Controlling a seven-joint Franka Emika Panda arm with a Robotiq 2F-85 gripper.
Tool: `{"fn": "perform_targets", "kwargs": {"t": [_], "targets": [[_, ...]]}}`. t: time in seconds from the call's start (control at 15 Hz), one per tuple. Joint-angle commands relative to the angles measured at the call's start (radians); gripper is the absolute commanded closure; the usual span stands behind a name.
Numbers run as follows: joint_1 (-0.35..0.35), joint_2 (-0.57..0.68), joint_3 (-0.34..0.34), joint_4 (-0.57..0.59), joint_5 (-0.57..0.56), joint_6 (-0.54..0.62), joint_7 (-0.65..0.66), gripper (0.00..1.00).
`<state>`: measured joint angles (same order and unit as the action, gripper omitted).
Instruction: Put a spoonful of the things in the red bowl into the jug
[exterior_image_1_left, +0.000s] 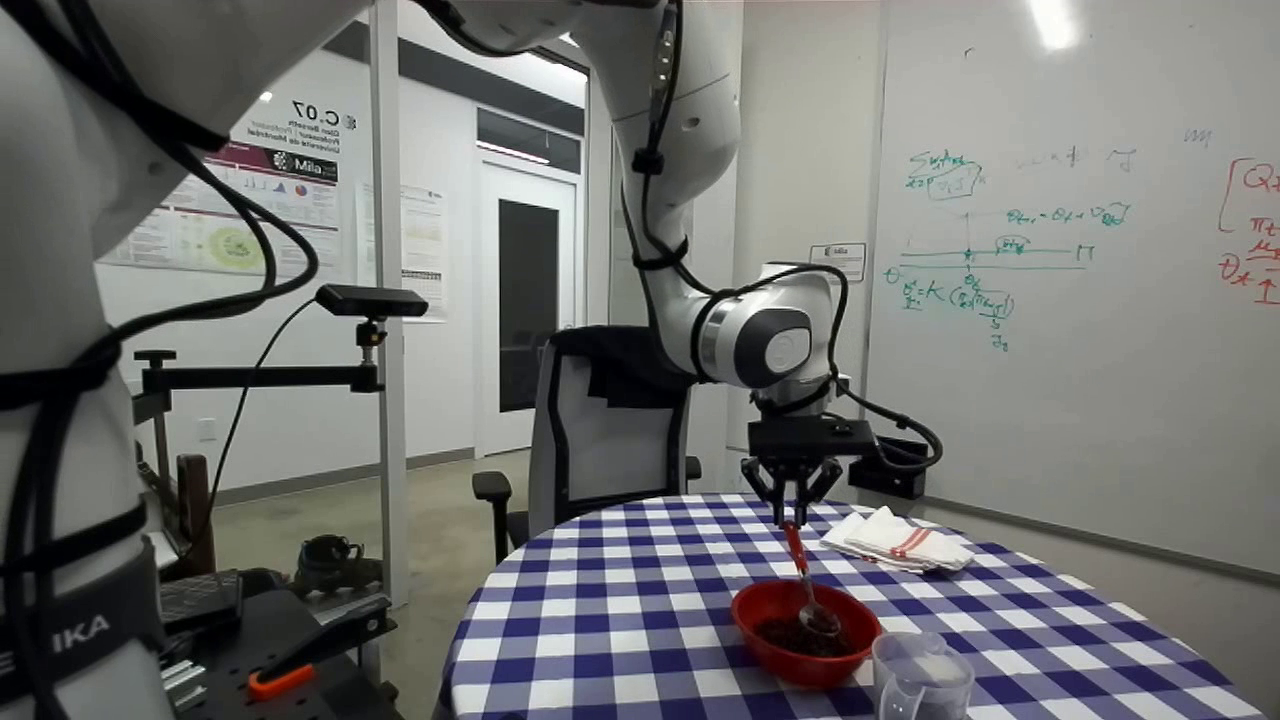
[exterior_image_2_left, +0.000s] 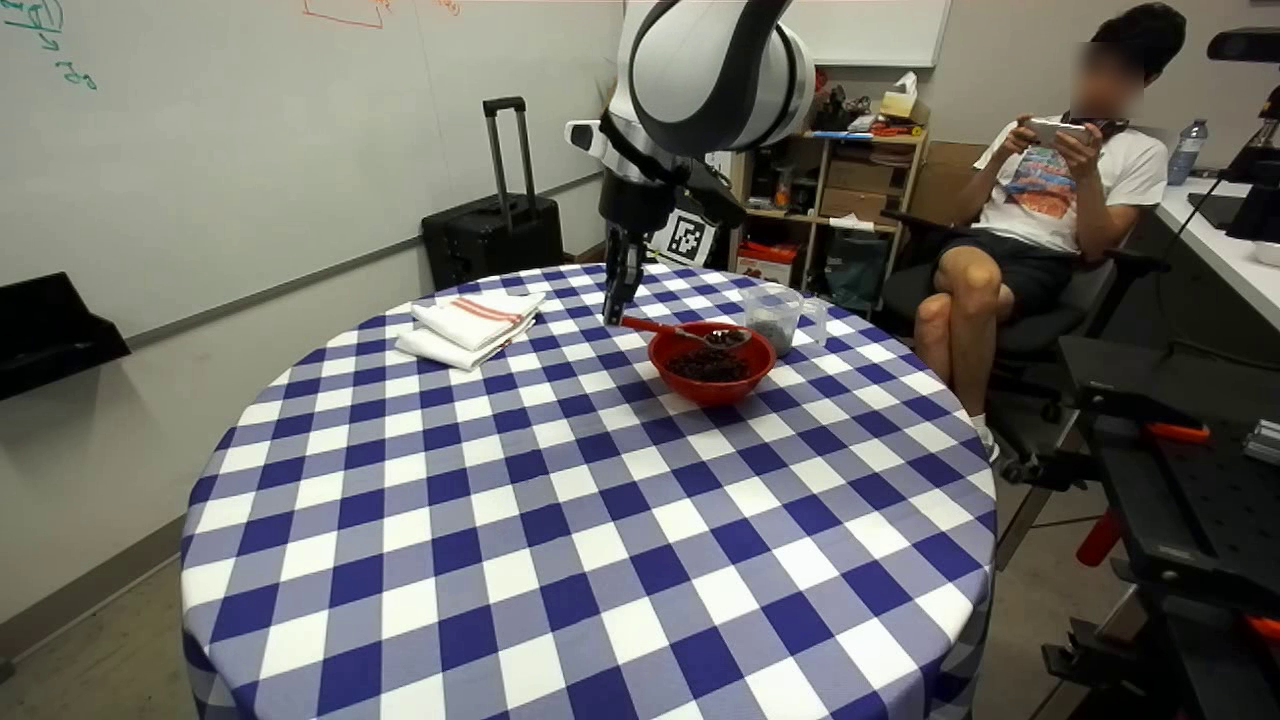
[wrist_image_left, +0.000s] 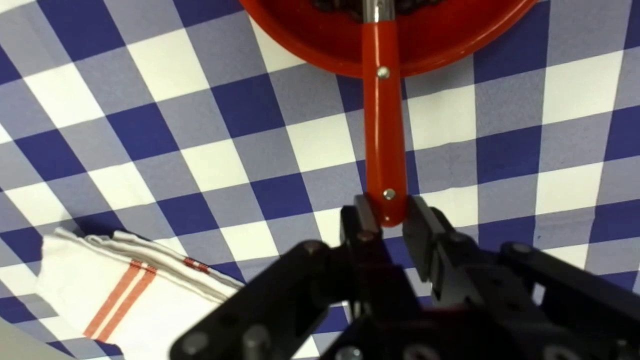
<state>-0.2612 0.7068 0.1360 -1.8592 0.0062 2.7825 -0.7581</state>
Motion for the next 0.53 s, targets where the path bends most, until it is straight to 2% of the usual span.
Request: {"fn": "perform_targets", "kwargs": {"t": [0.0, 0.47], "targets": [[0.011, -0.046, -0.014, -0.005, -0.028, -0.074, 0.029, 0.95], [0.011, -0.088, -0.041, 0.024, -0.025, -0.166, 0.018, 0.95]]}}
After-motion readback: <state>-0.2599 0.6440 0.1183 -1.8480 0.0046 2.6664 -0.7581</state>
